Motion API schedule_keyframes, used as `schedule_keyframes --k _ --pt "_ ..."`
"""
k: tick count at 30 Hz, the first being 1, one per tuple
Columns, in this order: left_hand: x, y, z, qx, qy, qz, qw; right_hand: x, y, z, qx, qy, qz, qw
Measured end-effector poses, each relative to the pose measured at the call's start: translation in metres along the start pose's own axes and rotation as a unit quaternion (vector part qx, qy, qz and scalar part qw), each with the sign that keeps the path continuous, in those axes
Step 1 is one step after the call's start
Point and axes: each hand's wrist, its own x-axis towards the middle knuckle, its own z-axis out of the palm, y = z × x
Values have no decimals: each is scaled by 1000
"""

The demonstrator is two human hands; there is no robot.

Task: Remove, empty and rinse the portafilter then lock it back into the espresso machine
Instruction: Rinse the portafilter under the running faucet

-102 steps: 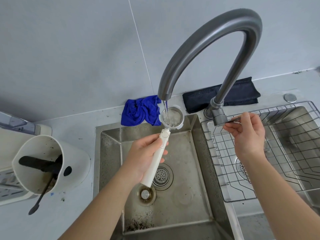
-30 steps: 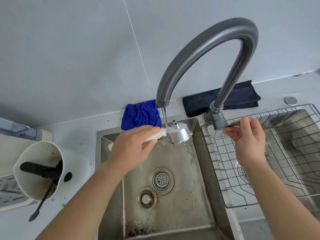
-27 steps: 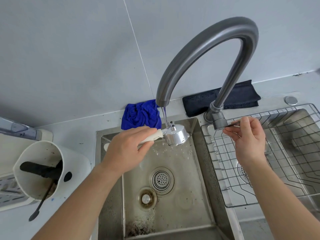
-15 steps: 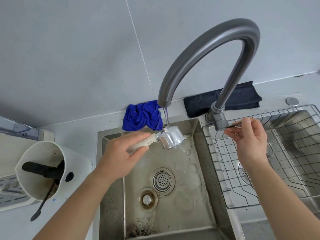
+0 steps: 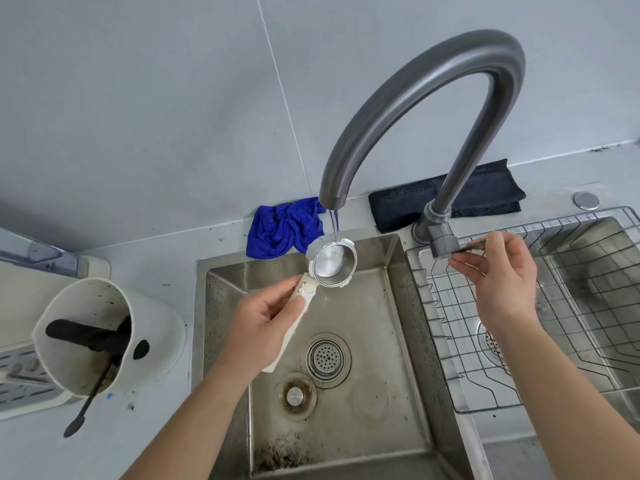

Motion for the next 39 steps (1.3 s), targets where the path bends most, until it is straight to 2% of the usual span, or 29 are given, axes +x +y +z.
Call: schedule_keyframes --k 7,18,21,26,30,39 --pt "-1 -1 14 -87 18 -78 993 0 2 -1 -1 -2 1 1000" --pt "5 12 25 -143 36 -107 983 -3 -4 0 -9 -3 -6 1000" --pt "6 16 30 -149 21 -127 980 -4 -5 1 -10 -3 -9 1000" --pt "6 17 31 -106 -44 -143 983 -3 -4 0 -6 -3 -15 1000" --pt "6 18 30 -55 -67 -147 985 -3 -4 0 -7 -3 -15 1000" --pt "6 23 4 46 -109 -94 989 -1 -3 0 -7 -5 -17 1000"
